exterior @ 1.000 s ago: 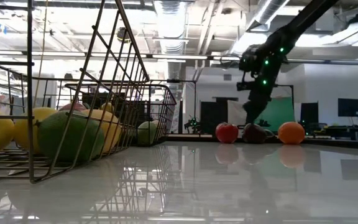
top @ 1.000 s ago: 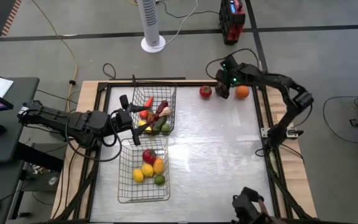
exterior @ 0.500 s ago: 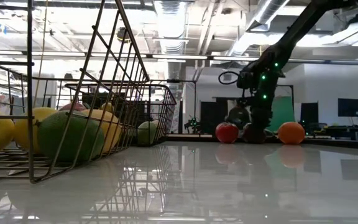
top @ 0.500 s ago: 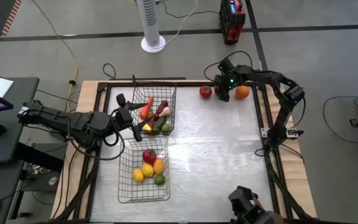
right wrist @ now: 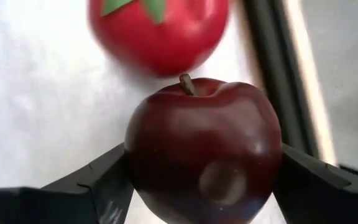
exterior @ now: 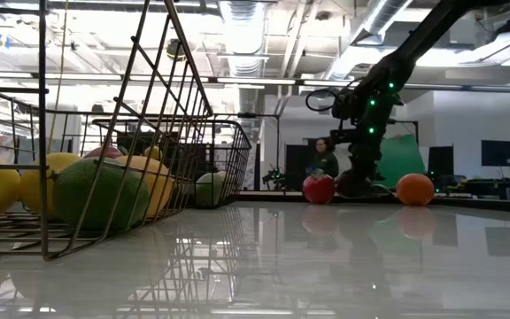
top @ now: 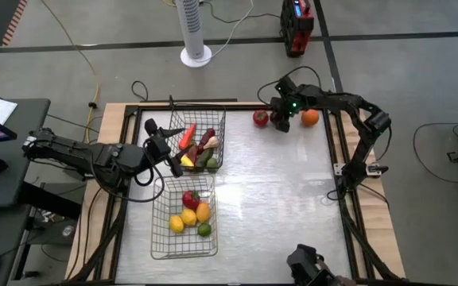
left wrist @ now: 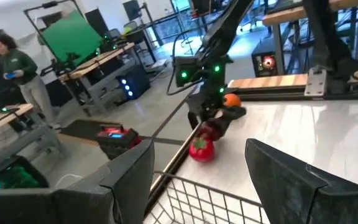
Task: Sort produce into baskets
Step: Put the red apple into the gold wire basket
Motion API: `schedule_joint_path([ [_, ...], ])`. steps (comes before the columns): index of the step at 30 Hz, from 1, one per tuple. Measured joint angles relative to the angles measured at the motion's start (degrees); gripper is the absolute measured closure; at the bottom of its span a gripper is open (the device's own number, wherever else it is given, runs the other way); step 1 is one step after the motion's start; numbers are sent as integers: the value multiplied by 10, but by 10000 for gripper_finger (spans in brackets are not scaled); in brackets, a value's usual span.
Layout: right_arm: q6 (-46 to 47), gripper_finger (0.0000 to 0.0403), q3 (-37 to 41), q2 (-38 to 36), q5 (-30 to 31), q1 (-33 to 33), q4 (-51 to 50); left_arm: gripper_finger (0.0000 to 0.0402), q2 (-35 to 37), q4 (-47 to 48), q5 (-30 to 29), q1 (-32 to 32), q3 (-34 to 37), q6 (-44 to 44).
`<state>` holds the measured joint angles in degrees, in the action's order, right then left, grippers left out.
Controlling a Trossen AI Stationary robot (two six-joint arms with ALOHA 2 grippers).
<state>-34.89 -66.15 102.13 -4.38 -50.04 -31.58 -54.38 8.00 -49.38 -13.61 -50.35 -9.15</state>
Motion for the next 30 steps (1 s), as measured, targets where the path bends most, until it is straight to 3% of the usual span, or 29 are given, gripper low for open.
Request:
schedule_joint_path([
  [6,72,56,0,-27,-1,51,-85,160,5,43,6,-1,0,-1],
  [11,141,57,0,-60,-51,132,-123,160,3,111,167,-7,0,-15],
  [13,161,56,0,-74,-93,175,-116,160,4,98,193,-8,0,-23],
  [18,216,55,0,-99,-169,296,-39,160,4,59,189,-7,0,-35],
  [24,258,55,-6,-120,-169,444,90,160,4,45,224,-7,0,-62],
  [30,289,55,-69,-92,-134,524,145,160,4,45,263,-7,0,-78],
])
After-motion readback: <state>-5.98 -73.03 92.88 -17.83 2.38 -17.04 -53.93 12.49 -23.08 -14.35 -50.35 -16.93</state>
